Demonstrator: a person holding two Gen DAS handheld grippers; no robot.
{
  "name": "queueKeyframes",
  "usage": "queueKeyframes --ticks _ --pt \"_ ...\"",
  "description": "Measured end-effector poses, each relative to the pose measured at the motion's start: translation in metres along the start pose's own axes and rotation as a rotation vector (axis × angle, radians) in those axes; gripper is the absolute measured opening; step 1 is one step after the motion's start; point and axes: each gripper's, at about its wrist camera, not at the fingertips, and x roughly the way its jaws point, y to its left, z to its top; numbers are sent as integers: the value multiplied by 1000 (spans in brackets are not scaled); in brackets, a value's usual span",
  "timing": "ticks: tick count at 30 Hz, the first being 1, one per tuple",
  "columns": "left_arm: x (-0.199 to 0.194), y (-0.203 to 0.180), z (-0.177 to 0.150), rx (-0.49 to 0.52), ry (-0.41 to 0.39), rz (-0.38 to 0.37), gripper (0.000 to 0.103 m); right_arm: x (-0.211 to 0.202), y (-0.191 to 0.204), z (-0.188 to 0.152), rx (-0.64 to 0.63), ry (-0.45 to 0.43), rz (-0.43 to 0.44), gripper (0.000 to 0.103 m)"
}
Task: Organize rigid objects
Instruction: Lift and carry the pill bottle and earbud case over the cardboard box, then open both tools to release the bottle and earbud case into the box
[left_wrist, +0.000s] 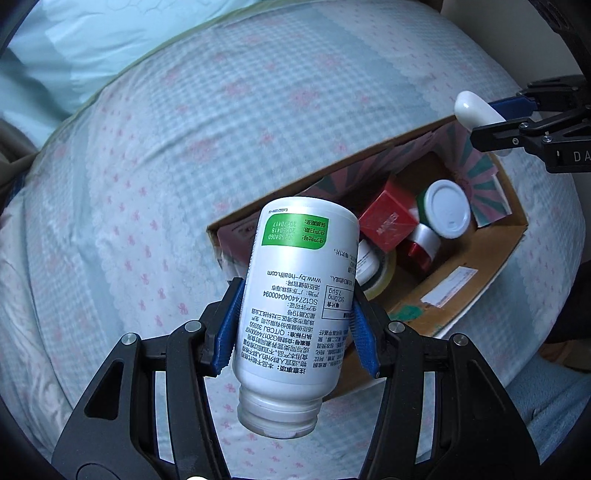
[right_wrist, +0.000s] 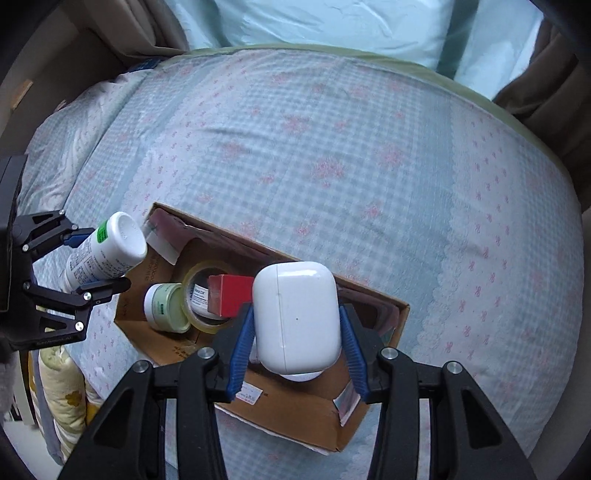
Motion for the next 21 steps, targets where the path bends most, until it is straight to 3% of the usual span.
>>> queueKeyframes --ticks 7,17,18,19,20,21 --pt "39 11 2 -143 45 -64 50 47 -23 -17 270 77 -1 42" --pt "63 10 17 -170 167 -91 50 71 -35 -12 331 134 -53 43" --pt "61 8 19 -168 160 -85 55 72 -37 -12 339 142 -54 43" --pt "58 6 21 -158 155 -73 63 72 -39 -12 345 147 -58 51" --pt "54 3 23 -143 151 -58 97 71 -40 -12 348 150 -52 74" --pt "48 1 24 -129 134 -45 103 70 -40 -11 340 155 -37 91"
